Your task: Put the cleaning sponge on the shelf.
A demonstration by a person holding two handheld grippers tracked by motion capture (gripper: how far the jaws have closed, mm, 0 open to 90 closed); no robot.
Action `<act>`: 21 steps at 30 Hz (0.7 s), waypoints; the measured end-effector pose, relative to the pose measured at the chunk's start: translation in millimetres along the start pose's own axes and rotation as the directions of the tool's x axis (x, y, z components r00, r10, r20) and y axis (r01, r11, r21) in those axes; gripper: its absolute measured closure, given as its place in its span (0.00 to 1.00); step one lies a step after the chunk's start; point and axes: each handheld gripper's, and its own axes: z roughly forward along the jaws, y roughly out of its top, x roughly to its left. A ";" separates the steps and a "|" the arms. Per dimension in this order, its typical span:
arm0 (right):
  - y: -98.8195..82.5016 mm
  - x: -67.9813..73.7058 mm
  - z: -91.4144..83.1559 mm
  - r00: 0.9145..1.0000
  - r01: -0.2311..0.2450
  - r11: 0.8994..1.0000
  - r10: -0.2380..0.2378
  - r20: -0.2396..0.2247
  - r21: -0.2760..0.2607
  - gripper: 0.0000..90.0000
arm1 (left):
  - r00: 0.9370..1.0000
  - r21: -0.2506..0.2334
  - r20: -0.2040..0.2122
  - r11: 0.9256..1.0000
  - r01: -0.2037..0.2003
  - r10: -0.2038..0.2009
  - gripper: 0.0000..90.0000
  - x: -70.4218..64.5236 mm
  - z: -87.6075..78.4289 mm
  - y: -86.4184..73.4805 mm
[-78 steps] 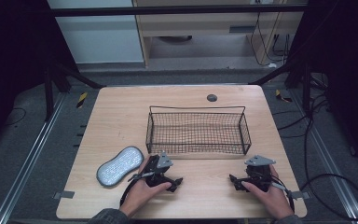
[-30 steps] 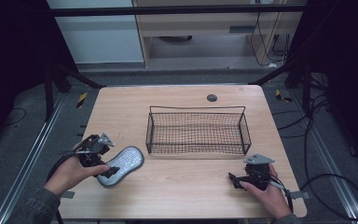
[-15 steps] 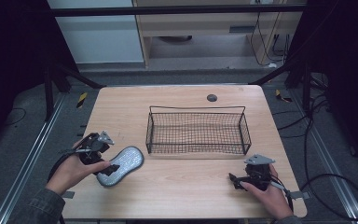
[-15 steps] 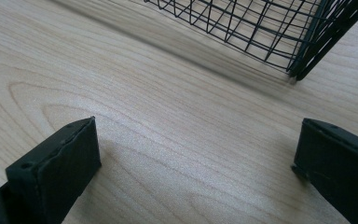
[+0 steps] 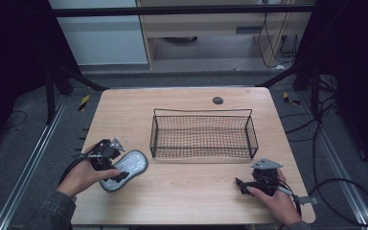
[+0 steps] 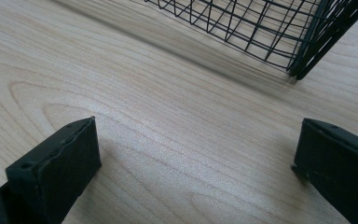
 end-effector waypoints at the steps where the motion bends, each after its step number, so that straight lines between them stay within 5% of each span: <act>1: 0.0 -0.1 0.0 1.000 0.001 1.000 -0.001 -0.001 0.000 0.00 | 1.000 0.005 0.004 1.000 0.003 -0.003 0.05 0.4 5.1 -0.2; 21: -0.1 -0.5 0.0 1.000 0.004 1.000 -0.004 -0.004 0.000 0.00 | 0.999 0.041 0.013 0.999 0.036 -0.036 0.04 5.9 38.2 -4.2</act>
